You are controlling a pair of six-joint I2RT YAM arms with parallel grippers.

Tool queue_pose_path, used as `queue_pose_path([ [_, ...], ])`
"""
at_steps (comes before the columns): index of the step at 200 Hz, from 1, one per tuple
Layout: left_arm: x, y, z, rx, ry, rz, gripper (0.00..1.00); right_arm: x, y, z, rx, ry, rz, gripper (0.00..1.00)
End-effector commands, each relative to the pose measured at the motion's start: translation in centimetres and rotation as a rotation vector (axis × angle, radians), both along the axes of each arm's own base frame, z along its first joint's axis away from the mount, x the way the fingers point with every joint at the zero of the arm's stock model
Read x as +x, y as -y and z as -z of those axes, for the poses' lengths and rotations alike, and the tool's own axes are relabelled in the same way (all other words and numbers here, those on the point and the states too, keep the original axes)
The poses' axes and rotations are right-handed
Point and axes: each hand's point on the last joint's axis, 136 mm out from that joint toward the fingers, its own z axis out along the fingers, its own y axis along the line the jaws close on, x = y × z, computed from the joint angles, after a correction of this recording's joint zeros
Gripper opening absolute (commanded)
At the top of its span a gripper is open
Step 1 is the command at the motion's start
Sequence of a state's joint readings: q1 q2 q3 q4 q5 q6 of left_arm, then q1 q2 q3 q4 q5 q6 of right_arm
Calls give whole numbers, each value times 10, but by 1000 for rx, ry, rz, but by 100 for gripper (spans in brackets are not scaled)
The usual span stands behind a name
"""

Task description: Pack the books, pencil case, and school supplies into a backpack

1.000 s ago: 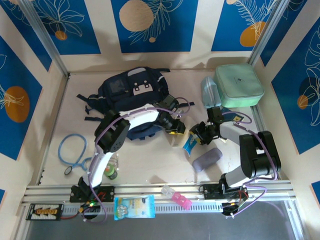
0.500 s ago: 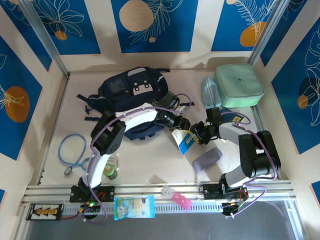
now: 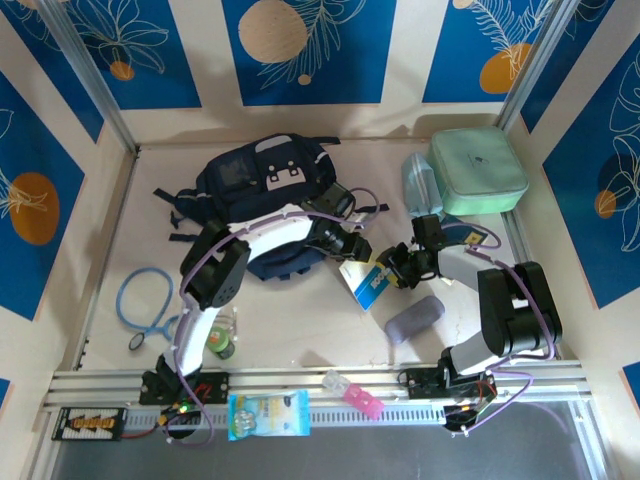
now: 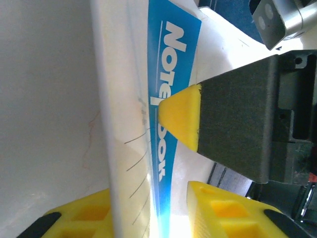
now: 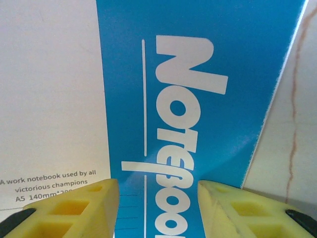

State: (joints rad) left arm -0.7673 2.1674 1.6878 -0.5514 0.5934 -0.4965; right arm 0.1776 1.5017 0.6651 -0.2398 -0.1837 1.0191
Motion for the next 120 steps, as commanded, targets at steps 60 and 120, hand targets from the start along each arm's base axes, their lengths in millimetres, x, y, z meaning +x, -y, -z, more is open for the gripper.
queue_pose_path([
  [60,37,-34,-73,-16,188,-86,0,10,-4,-44,16,192,-41,54],
  [120,106,-103,-167,-197,378,-534,0,42,-55,-151,375,530,-72,77],
])
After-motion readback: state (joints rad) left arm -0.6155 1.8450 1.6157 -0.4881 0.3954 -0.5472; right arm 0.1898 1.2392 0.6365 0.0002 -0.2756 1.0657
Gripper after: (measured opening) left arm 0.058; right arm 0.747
